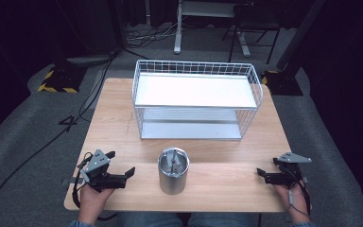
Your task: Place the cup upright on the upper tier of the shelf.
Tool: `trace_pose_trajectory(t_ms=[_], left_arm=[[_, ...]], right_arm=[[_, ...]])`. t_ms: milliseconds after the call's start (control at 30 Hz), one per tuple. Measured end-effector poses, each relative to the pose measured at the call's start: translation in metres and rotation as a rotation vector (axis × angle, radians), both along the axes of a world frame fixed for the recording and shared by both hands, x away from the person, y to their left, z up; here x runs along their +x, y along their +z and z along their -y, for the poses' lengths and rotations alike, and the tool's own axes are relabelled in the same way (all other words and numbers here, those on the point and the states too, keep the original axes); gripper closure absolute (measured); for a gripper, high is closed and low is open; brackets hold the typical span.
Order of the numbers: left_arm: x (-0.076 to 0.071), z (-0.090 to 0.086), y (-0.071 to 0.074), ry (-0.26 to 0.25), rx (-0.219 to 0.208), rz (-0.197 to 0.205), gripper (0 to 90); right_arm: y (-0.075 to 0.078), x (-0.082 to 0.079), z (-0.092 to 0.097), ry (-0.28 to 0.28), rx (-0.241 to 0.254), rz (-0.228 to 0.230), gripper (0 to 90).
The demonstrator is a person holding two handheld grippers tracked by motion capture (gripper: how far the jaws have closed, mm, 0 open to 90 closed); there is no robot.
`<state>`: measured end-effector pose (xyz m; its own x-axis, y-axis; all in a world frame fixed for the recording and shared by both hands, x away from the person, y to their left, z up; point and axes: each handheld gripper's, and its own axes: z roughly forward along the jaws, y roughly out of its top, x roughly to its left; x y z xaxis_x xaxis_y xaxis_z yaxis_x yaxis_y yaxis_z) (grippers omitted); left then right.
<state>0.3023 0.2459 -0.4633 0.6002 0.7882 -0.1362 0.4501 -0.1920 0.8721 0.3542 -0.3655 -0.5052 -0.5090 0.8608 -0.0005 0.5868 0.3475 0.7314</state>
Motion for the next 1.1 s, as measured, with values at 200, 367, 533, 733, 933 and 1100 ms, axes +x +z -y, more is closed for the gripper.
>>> trace_pose_trajectory(t_ms=[200,367,533,733,933,1100], left_arm=[[-0.003,0.001,0.004,-0.013,-0.032,0.017,0.9],[-0.005,0.009,0.007,-0.023,0.003,0.023,0.9],[-0.008,0.016,0.011,-0.056,-0.022,0.028,0.9],[-0.014,0.026,0.02,-0.104,-0.049,0.049,0.9],[-0.017,0.036,0.024,-0.139,-0.059,0.063,0.9],[-0.023,0.049,0.032,-0.191,-0.055,0.089,0.9]], right_arm=[[0.0,0.0,0.0,0.0,0.0,0.0,11.7],[0.0,0.0,0.0,0.0,-0.001,0.0,11.7],[0.0,0.0,0.0,-0.002,-0.001,0.002,12.1],[0.0,0.0,0.0,-0.002,-0.001,0.002,12.1],[0.0,0.0,0.0,0.0,-0.001,0.002,12.5],[0.0,-0.001,0.0,0.002,-0.001,0.005,13.5]])
